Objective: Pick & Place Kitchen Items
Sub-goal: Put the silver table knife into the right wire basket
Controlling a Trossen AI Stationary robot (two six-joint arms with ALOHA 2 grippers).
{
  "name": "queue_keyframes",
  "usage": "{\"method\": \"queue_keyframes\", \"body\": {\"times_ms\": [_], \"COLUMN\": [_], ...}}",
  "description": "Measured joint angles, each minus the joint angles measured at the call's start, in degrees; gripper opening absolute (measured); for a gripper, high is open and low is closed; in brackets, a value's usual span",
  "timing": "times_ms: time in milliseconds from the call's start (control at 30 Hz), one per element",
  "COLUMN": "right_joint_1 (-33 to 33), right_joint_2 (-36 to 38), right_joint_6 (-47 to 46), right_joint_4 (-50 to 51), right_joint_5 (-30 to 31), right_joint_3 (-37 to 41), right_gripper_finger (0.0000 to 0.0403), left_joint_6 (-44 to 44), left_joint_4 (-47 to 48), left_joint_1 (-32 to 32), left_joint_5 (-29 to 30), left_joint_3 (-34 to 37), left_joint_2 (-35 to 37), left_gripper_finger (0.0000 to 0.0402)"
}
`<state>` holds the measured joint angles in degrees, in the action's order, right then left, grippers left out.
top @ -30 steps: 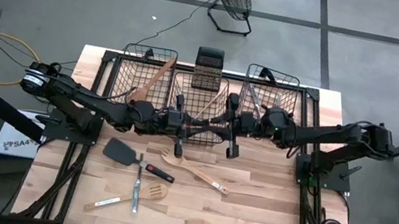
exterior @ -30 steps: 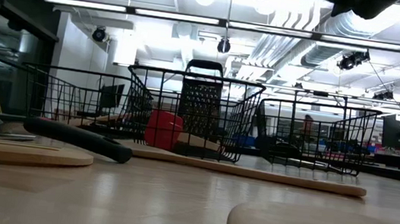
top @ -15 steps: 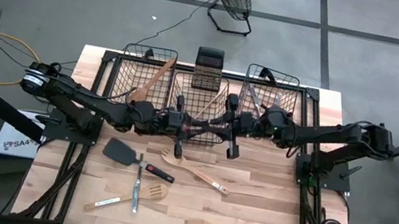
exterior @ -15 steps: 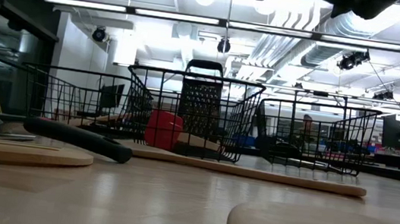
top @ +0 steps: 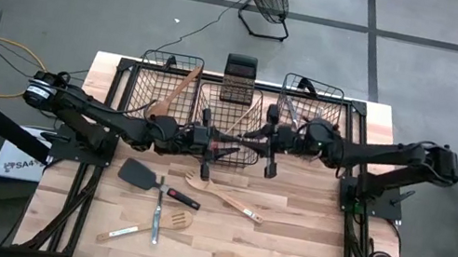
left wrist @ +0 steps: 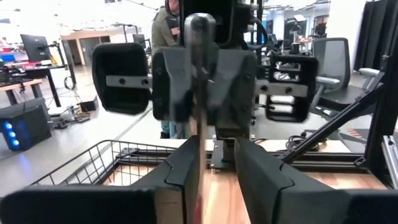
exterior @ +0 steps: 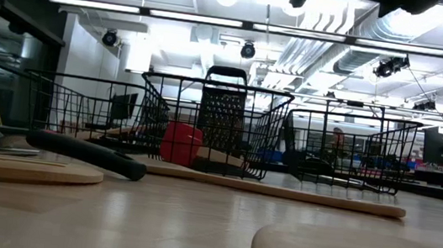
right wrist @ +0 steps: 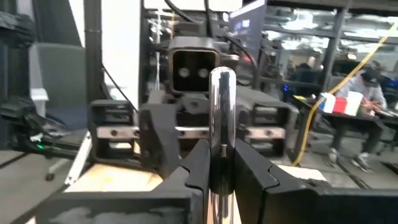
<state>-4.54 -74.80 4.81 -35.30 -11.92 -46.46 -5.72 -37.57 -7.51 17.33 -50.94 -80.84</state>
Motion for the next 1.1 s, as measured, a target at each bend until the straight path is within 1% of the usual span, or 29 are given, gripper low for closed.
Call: {"method": "queue_keyframes", "body": {"times_ms": [267, 433, 567, 667, 867, 1000, 1100], "right_joint_1": [-3.59, -6.74, -10.1, -13.09, -20.48, -26.1, -30.49], "right_joint_2": [7.14, 12.03, 14.61, 15.29, 15.1, 14.45, 13.31], "right_joint_6": [5.9, 10.48, 10.14, 8.64, 2.99, -0.63, -3.67], "right_joint_4": [13.24, 22.3, 27.42, 30.56, 34.59, 35.6, 36.0], "right_joint_5": [0.52, 5.47, 12.26, 15.0, 13.68, 9.86, 6.44], "right_joint_3": [0.0, 0.0, -0.01, -0.04, -0.04, -0.04, -0.07], "right_gripper_finger": [0.0036, 0.0036, 0.0036, 0.0036, 0.0036, 0.0036, 0.0036], "left_joint_6": [-0.28, -0.31, -0.37, -0.46, -0.46, -0.46, -0.44], "left_joint_4": [0.07, 0.53, 0.65, 0.83, 1.34, 1.55, 1.78], "left_joint_1": [0.0, 0.0, 0.0, -0.01, 0.0, 0.0, 0.0], "left_joint_5": [1.3, 1.35, 1.57, 1.94, 1.96, 2.0, 3.42], "left_joint_3": [0.0, 0.0, 0.0, 0.0, 0.0, 0.0, 0.0], "left_joint_2": [0.0, 0.0, 0.0, 0.0, 0.0, 0.0, 0.0], "left_gripper_finger": [0.0101, 0.0101, 0.0101, 0.0101, 0.0101, 0.0101, 0.0101]}}
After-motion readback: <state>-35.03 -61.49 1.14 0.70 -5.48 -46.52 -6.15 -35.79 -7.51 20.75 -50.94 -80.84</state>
